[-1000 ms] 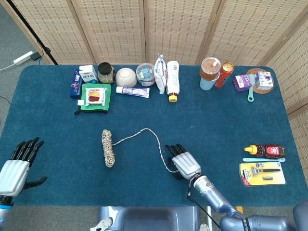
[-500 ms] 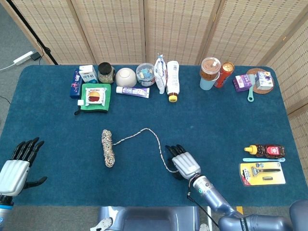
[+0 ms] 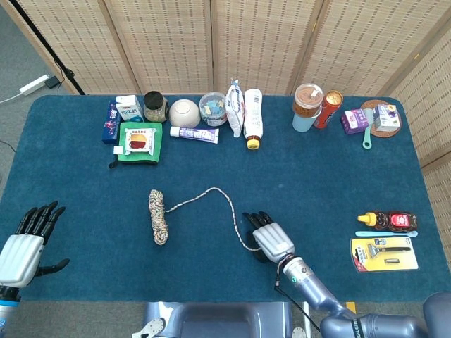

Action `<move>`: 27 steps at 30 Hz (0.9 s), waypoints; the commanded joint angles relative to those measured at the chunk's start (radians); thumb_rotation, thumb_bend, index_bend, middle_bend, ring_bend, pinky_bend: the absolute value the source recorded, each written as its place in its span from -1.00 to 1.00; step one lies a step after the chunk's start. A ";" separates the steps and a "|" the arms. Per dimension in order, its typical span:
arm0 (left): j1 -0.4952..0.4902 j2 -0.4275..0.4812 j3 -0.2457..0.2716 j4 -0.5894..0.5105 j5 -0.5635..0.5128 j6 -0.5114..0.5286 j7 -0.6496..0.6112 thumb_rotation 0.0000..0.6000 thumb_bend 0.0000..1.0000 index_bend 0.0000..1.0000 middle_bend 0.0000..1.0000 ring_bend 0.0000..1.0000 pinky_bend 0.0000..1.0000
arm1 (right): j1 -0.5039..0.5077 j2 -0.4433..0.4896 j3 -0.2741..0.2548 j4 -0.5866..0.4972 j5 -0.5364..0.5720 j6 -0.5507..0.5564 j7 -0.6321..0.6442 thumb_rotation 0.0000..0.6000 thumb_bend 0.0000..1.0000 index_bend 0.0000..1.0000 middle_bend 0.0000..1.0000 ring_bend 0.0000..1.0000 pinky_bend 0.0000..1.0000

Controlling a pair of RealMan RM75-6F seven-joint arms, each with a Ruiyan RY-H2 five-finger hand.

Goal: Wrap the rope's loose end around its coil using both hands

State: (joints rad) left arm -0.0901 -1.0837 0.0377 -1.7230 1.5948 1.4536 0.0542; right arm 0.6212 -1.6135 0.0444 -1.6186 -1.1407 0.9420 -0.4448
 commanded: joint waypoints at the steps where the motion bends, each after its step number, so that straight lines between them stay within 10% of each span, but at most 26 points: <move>1: 0.000 0.000 -0.001 0.000 -0.001 0.000 -0.001 1.00 -0.85 -1.00 -1.00 -1.00 -1.00 | 0.000 -0.001 -0.001 0.000 -0.001 0.001 0.001 1.00 -0.20 -0.03 -1.00 -1.00 -1.00; 27: -0.001 -0.002 0.001 0.000 0.000 -0.003 0.007 1.00 -0.85 -1.00 -1.00 -1.00 -1.00 | -0.003 0.002 -0.003 0.009 -0.014 0.019 0.016 1.00 -0.14 0.06 -1.00 -1.00 -1.00</move>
State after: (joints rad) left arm -0.0913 -1.0859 0.0387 -1.7233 1.5950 1.4507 0.0607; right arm 0.6181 -1.6115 0.0415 -1.6097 -1.1549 0.9614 -0.4287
